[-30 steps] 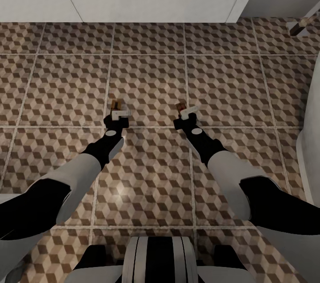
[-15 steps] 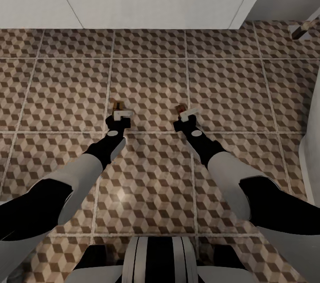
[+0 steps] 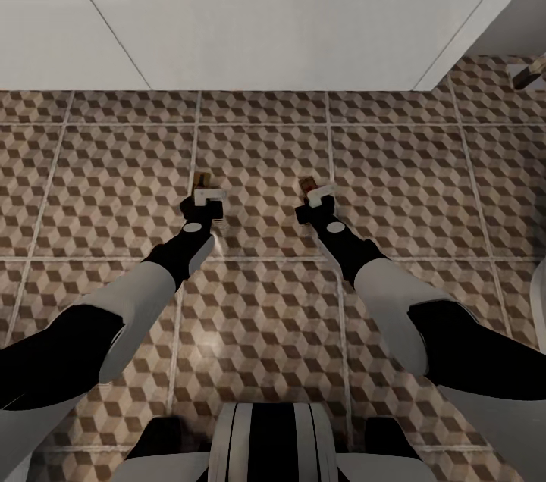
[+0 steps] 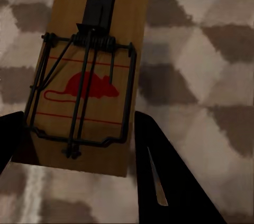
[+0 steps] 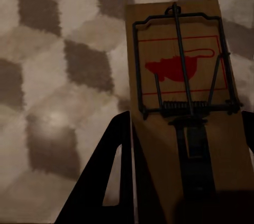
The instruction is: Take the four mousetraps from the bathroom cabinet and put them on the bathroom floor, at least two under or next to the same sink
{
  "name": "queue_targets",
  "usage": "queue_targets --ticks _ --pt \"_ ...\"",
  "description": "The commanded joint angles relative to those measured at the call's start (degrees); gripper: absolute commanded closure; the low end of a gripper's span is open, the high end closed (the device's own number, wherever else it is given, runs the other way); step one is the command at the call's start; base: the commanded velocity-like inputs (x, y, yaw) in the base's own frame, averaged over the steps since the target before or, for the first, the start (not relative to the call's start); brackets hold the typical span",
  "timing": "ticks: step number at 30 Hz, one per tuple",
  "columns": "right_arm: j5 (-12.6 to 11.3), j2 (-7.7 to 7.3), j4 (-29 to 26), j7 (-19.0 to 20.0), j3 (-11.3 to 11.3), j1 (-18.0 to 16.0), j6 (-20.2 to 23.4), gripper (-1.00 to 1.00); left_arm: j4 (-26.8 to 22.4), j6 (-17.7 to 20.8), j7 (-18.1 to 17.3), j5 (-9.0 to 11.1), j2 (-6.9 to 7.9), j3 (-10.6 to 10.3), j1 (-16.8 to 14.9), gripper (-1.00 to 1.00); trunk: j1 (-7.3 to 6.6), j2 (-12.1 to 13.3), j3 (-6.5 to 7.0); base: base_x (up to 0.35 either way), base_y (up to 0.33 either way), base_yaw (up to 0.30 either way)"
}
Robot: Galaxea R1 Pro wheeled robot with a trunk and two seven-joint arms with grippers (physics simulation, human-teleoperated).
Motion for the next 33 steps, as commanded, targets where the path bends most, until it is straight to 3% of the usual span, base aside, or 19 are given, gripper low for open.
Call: queue_targets --ticks 1,14,21,33 --pt "0.22 0.00 0.07 -0.16 0.16 -0.03 -0.13 1.00 0.08 -0.19 0.44 0.40 0.08 -0.51 -0.04 1.00 0.02 -0.01 -0.03 0.146 0.039 0.000" --pt "-0.05 0.00 0.08 0.74 0.13 -0.03 -0.10 1.00 0.04 -0.20 0.42 0.39 0.16 -0.52 1.06 1.00 0.02 -0.01 -0.03 0.025 0.007 0.000" --pt "-1.55 0.00 0.09 3.97 0.13 -0.03 -0.10 1.00 0.03 -0.20 0.47 0.41 0.07 -0.52 1.18 1.00 0.02 -0.01 -0.03 0.000 0.000 0.000" --pt "-3.09 0.00 0.16 4.40 0.13 -0.03 -0.10 1.00 0.03 -0.20 0.43 0.48 0.00 -0.52 1.49 1.00 0.02 -0.01 -0.03 0.000 0.000 0.000"
